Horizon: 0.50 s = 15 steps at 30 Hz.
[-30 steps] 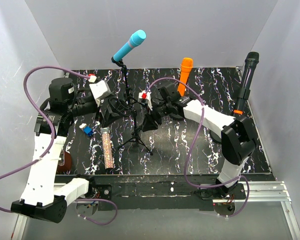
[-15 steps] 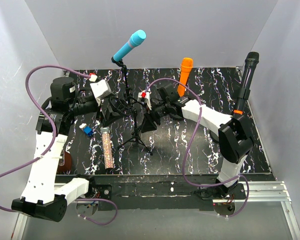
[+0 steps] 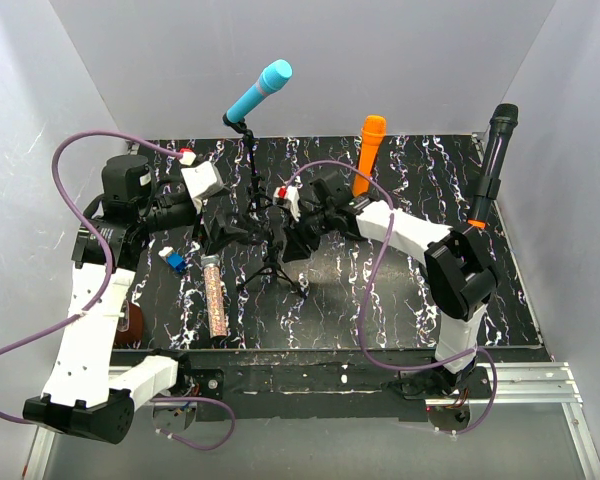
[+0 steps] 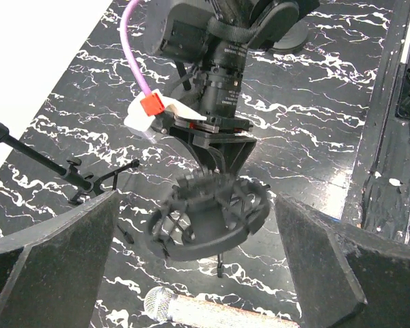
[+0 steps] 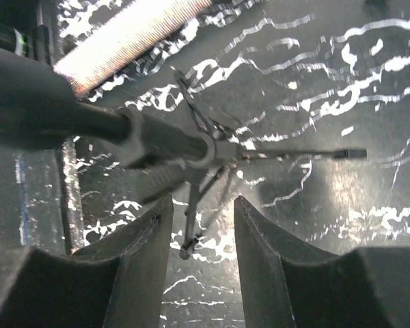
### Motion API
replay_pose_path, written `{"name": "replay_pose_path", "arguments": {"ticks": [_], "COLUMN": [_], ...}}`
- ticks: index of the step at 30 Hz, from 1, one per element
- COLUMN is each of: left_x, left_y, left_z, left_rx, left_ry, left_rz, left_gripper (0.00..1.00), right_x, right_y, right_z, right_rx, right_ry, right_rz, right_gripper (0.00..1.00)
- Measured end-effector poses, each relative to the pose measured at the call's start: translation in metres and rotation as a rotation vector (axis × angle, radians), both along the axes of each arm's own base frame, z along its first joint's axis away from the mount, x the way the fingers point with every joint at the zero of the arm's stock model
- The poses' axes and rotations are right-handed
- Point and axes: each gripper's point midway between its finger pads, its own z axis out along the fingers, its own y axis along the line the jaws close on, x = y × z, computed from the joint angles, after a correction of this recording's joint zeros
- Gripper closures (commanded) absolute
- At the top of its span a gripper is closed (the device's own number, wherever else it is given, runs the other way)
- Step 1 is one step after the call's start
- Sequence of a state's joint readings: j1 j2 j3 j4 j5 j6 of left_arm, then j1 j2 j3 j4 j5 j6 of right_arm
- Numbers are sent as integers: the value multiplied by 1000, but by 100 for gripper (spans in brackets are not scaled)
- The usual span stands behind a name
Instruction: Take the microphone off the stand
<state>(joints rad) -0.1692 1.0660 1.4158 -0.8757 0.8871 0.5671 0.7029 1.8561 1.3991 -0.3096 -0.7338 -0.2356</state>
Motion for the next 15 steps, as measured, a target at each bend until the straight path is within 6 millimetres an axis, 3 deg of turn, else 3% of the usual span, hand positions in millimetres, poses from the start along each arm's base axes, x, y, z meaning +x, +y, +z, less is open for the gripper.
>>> {"name": "replay_pose_path", "arguments": {"ticks": [3,6,11,15], "left_x": [0,0,0,-4], "left_y": [0,0,0,1], "left_z": [0,0,-1,-5], "left_rx": [1,4,8,19], "left_ry": [-3,-6,-7,5], "left_rz": [-1,-2,-5,-8], "left_gripper": [3,3,2,2], "right_x": [0,0,-1,-8], "right_y": [-9,-14,-16,-20], "right_z": [-20,-27,-21,1], "right_rx": [-56,-80,-74,-46], "right_ry": [2,-7,-49,-77], "right_rz": [-29,-33,-8,15], "right_gripper": [52,48,45,43]}}
